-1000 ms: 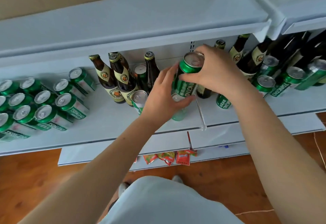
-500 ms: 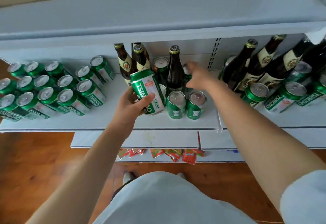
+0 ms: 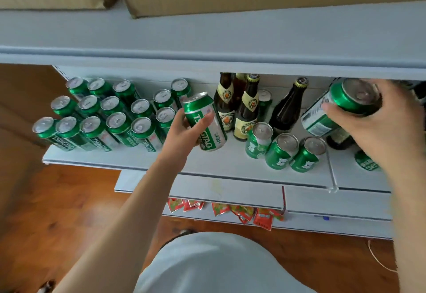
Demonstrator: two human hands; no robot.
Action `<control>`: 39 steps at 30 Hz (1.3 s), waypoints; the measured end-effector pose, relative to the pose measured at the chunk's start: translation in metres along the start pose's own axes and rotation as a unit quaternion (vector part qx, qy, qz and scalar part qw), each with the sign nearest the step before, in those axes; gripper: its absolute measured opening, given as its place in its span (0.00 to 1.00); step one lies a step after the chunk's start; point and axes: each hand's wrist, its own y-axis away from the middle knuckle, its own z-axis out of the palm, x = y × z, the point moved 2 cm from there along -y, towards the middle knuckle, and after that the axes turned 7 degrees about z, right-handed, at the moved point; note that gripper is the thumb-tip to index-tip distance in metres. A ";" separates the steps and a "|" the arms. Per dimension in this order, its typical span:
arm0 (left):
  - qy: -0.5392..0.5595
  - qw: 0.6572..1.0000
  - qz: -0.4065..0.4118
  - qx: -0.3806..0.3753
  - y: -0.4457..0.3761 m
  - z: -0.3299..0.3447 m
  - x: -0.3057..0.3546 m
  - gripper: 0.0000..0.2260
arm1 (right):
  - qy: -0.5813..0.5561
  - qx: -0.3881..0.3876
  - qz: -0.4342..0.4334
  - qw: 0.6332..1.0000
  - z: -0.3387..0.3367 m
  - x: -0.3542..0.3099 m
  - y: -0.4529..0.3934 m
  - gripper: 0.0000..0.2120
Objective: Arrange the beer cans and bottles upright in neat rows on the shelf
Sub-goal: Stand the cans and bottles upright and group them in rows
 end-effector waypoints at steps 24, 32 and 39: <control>-0.105 0.990 0.093 0.028 -0.066 -0.204 0.033 0.24 | 0.057 -0.168 0.050 0.983 0.354 -0.140 0.001 0.29; -0.183 0.966 0.176 -0.051 -0.071 -0.178 0.048 0.27 | -0.133 -0.206 -0.021 0.969 0.247 -0.187 0.046 0.36; -0.290 0.920 0.242 -0.102 -0.069 -0.132 0.015 0.14 | -0.095 -0.095 0.068 0.989 0.269 -0.127 0.088 0.31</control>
